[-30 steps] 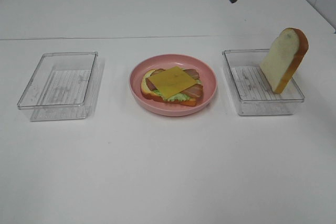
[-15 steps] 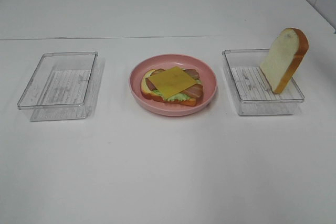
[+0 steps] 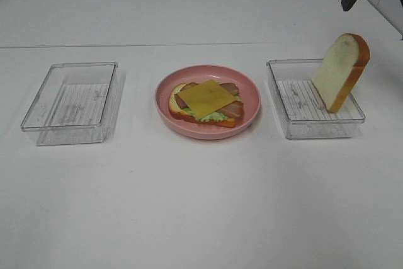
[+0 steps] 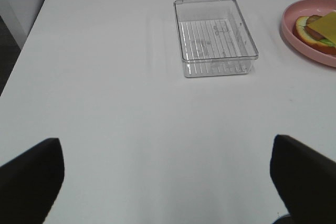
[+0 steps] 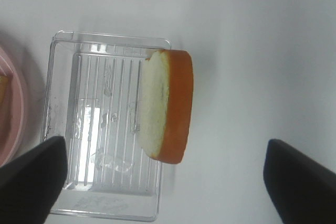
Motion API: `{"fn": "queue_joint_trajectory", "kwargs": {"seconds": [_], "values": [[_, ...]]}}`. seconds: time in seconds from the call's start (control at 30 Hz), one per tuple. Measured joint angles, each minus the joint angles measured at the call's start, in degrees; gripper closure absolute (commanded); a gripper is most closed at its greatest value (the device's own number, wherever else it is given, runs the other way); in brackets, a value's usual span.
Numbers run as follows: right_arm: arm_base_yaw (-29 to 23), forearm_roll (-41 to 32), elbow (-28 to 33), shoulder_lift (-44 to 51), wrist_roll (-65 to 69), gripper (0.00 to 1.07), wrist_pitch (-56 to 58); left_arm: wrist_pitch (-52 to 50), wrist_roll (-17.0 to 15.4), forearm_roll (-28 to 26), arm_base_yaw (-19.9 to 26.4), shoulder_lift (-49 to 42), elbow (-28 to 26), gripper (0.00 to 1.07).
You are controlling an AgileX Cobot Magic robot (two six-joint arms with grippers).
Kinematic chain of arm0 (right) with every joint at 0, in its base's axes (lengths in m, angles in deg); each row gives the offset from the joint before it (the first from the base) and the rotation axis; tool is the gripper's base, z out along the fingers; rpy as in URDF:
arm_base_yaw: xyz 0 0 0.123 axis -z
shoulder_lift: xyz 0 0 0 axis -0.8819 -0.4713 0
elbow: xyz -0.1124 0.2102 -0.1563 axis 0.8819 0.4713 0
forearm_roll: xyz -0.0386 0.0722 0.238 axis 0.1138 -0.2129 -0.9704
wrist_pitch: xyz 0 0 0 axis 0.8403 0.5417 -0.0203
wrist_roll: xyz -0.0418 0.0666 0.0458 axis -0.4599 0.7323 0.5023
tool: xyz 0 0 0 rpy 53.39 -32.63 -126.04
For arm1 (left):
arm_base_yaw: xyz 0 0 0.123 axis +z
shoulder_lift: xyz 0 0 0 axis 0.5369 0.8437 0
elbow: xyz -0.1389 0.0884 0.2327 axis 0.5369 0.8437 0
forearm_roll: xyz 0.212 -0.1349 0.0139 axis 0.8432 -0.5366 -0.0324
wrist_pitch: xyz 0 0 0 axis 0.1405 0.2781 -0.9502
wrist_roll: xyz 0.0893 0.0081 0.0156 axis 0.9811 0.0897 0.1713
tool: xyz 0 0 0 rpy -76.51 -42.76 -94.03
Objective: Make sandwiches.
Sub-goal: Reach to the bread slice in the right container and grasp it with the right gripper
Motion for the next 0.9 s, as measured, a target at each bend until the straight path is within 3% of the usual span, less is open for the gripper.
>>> {"fn": "queue_joint_trajectory", "kwargs": {"seconds": [0.77, 0.87, 0.9], "values": [[0.00, 0.00, 0.00, -14.50, -0.17, 0.10, -4.01, 0.00, 0.00, 0.00, 0.00, 0.00, 0.00, 0.06], [0.00, 0.00, 0.00, -15.01, -0.17, 0.17, -4.07, 0.00, 0.00, 0.00, 0.00, 0.00, 0.00, 0.06], [0.00, 0.00, 0.00, -15.01, -0.17, 0.32, -4.07, 0.00, 0.00, 0.00, 0.00, 0.00, 0.00, 0.06]]}}
